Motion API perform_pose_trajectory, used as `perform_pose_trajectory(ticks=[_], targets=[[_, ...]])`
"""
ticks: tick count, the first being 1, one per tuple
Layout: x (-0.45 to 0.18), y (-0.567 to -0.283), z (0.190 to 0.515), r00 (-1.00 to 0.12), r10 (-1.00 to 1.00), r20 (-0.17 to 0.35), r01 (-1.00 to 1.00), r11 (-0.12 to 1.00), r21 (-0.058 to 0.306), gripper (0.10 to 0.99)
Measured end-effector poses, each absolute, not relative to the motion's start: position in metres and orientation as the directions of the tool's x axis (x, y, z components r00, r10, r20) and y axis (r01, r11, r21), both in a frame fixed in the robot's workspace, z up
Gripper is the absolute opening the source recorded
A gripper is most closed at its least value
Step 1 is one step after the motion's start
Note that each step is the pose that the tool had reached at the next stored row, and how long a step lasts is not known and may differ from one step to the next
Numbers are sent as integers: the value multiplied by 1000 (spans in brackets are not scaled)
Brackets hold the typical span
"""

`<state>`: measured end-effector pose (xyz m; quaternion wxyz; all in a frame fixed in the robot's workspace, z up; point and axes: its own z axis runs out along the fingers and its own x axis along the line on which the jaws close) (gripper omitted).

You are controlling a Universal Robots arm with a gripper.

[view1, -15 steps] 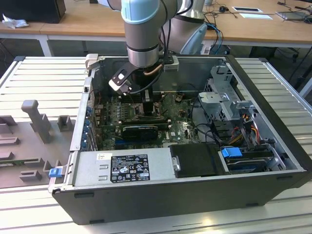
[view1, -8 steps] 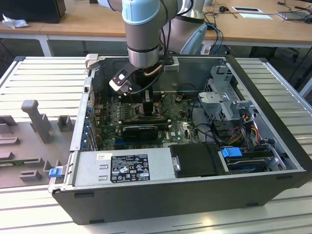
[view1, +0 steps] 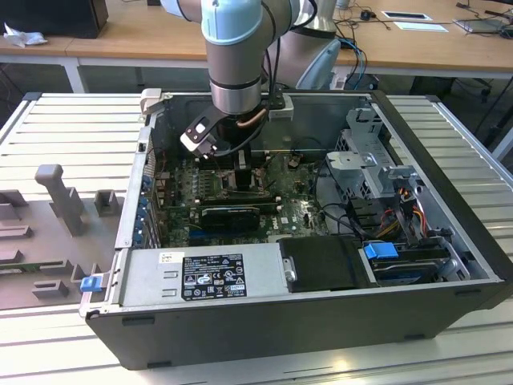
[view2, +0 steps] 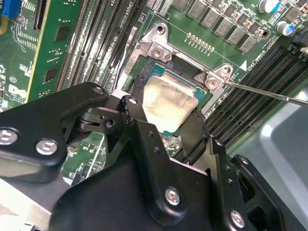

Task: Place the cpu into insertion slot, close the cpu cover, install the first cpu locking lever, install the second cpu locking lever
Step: 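Place the cpu into insertion slot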

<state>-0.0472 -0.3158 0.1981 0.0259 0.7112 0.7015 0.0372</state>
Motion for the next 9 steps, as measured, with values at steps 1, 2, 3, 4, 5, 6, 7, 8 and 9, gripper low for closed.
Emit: perform_pose_trajectory(ticks=[1,2,3,4,5,6,7,8,9], targets=[[-47,-316,198,13,1000,17,996,-15,89,541],[-47,-316,198,13,1000,17,996,-15,89,541],[-47,-316,198,13,1000,17,996,-15,89,541],[-47,-316,198,13,1000,17,996,-15,89,541],[-47,-316,198,13,1000,18,996,-15,90,553],[-47,-316,198,13,1000,17,996,-15,90,553],[-47,-316,198,13,1000,17,996,-15,89,616],[-47,-316,198,13,1000,17,996,-15,89,616],[-47,-316,199,13,1000,17,996,-15,89,616]])
